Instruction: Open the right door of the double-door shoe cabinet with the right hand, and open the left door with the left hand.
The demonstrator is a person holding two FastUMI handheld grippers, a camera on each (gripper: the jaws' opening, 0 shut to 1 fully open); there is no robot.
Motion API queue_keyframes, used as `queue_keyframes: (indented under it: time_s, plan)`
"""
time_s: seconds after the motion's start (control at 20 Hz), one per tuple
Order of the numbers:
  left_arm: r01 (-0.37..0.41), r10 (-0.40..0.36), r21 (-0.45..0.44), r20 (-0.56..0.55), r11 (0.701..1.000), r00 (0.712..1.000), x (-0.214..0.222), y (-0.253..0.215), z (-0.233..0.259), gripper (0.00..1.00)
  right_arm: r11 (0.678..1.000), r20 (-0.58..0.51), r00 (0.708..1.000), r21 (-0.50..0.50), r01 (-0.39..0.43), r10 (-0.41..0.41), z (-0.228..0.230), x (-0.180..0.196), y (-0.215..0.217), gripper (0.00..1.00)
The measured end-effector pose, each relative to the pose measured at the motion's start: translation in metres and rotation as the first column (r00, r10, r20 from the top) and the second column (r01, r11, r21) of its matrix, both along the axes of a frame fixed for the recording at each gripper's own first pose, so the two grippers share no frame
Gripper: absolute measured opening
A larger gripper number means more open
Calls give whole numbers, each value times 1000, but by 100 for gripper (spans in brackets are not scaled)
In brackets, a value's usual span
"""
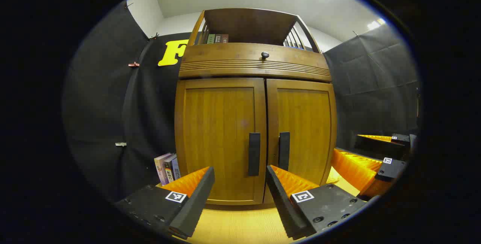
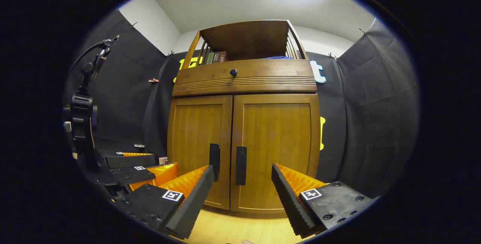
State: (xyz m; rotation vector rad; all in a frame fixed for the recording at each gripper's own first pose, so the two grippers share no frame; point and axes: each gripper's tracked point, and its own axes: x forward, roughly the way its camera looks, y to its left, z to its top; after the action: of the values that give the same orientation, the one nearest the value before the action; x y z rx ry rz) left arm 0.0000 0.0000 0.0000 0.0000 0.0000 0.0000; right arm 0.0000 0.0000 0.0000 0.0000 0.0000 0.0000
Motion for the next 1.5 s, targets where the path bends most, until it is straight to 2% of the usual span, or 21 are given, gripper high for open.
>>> queue_keyframes:
  time_s: [0.7, 0.75, 1.15, 1.5]
  plan:
    - [-42, 42, -8, 13, 999, 999, 2, 4, 6, 86, 1000, -20, 1000, 1, -13, 13, -3, 3, 11, 97]
    - [-37, 37, -9, 13, 999, 999, 1, 3, 6, 84, 1000, -20, 1000, -3, -11, 11, -3, 3, 10, 97]
    - [-22, 21, 6, 32, 1000, 999, 2, 1, 8, 92, 1000, -14, 1000, 6, 1, -1, -1, 5, 8, 97]
    - [-3, 4, -14, 32, 1000, 999, 2, 0, 9, 93, 1000, -20, 1000, 12, 11, -11, -3, 11, 5, 97]
